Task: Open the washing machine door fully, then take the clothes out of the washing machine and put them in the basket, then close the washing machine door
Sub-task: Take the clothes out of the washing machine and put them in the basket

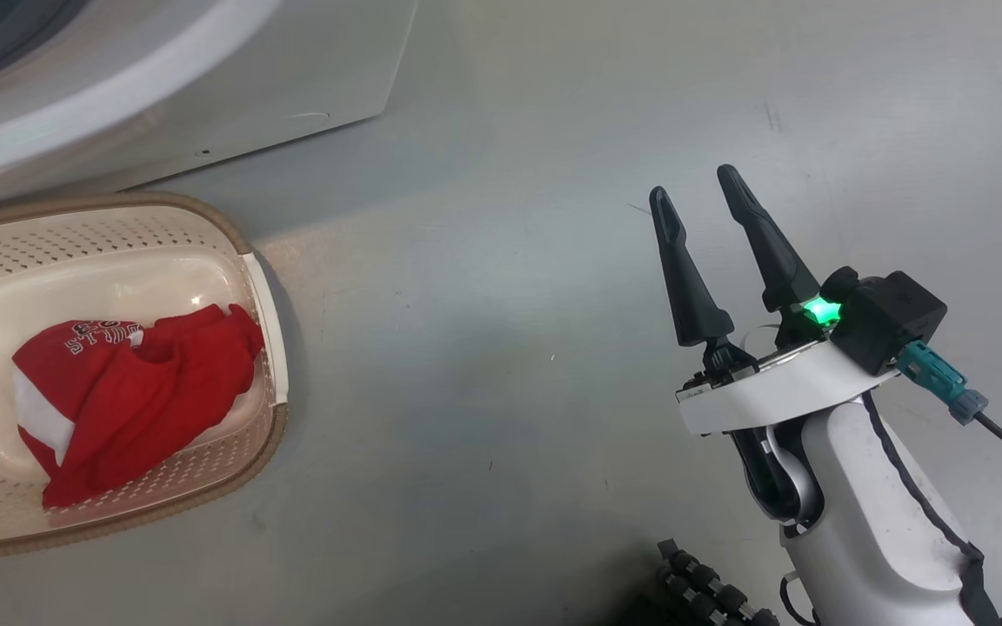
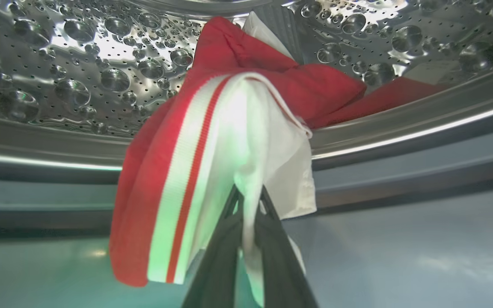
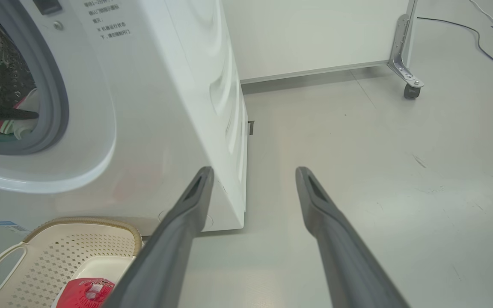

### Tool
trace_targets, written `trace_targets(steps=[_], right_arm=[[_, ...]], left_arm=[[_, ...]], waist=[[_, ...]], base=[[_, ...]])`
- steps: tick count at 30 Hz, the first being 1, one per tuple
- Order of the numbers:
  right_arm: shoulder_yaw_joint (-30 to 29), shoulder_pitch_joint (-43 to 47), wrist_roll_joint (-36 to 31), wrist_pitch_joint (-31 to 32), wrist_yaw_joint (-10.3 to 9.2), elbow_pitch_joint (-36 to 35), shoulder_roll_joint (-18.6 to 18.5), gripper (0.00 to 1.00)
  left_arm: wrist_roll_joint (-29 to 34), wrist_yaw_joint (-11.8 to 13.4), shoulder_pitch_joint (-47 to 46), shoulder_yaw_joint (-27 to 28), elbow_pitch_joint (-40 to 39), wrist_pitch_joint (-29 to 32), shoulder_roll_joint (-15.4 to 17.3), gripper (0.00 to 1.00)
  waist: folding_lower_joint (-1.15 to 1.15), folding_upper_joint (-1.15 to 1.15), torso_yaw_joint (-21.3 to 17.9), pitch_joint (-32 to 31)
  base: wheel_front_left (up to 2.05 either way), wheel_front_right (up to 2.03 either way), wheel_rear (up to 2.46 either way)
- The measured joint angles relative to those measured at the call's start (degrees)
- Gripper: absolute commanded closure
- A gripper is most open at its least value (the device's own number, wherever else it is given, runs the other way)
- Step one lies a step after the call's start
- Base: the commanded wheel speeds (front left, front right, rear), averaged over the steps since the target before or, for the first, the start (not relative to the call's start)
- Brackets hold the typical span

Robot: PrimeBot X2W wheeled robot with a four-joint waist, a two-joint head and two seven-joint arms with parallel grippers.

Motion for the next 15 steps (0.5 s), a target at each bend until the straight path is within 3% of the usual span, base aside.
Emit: trace_targets(steps=[8, 15], right_arm=[[-0.11, -0.84, 0.00, 0.00, 0.00, 0.32, 0.00, 0.00], [-1.02, -0.88, -0.18, 0.00, -0.02, 0.87, 0.00, 0.00]], left_arm=[[0.41, 0.00, -1.15, 0.07, 0.11, -3.94, -0.11, 1.00], [-0.41, -0.07, -0.92, 1.09, 0.40, -10.06, -2.13, 1.00]], waist=[[0.00, 0.00, 0.26, 0.15], [0.00, 0.00, 0.99, -0.94]], base=[[0.00, 0.00, 0.00], [0.00, 0.00, 0.00]])
